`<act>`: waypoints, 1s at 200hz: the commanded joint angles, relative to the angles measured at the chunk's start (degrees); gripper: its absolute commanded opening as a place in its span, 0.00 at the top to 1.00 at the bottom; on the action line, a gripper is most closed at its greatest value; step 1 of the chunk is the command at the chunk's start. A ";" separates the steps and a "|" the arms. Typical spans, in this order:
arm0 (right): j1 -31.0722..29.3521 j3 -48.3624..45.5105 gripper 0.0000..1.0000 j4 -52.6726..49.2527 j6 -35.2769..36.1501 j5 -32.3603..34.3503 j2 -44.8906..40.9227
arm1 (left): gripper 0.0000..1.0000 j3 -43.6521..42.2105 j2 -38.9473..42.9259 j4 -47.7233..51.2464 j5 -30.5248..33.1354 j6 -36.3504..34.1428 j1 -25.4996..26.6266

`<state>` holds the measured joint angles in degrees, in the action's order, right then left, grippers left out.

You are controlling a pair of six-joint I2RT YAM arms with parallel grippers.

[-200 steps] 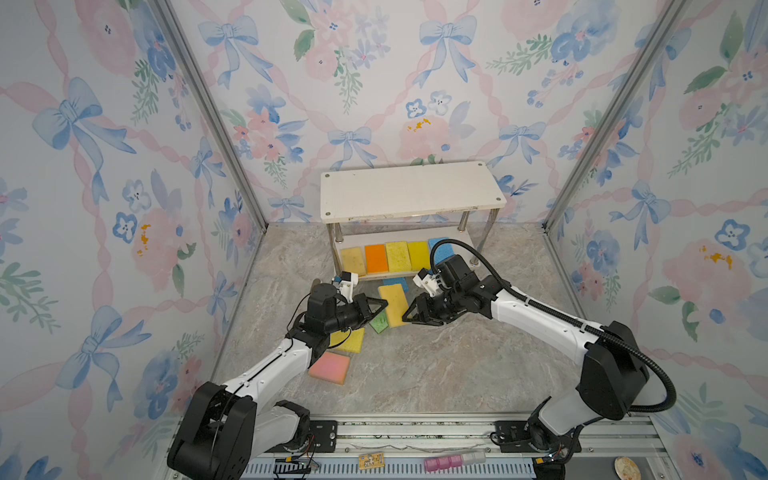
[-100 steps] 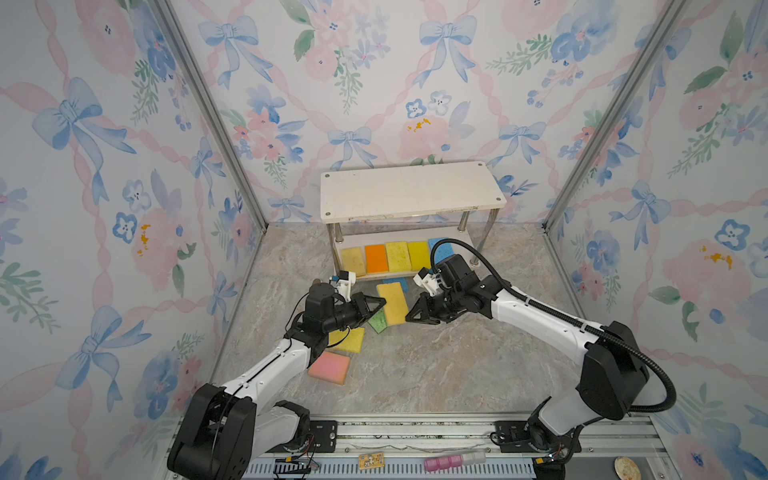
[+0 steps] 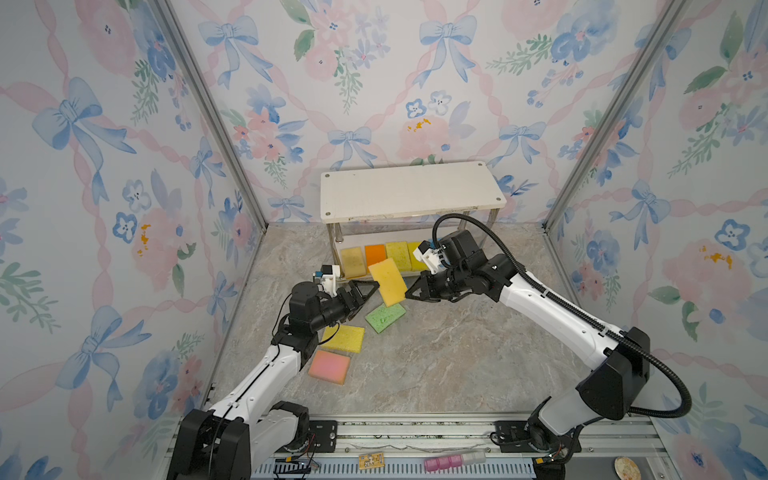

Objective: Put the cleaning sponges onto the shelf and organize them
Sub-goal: 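Carry the scrub sponge up onto the top shelf and release it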

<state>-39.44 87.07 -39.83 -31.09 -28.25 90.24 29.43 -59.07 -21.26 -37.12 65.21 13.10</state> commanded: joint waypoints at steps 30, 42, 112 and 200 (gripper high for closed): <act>-0.37 10.68 0.99 -8.10 3.77 1.58 1.16 | 0.02 -0.59 12.82 14.68 10.97 -4.17 -5.11; -0.37 12.48 0.98 -8.39 3.72 1.38 1.50 | 0.02 -1.93 16.48 15.89 12.65 -2.91 -7.28; -0.14 38.13 0.98 -12.75 1.69 1.71 13.30 | 0.02 -7.01 19.39 15.86 8.21 -0.52 -8.97; 1.38 63.22 0.98 0.65 -14.95 -3.36 34.54 | 0.02 -6.76 20.46 19.63 3.99 -2.86 -8.97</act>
<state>-38.74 149.14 -47.20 -38.72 -29.02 122.63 22.81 -39.86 -4.05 -30.98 64.49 4.43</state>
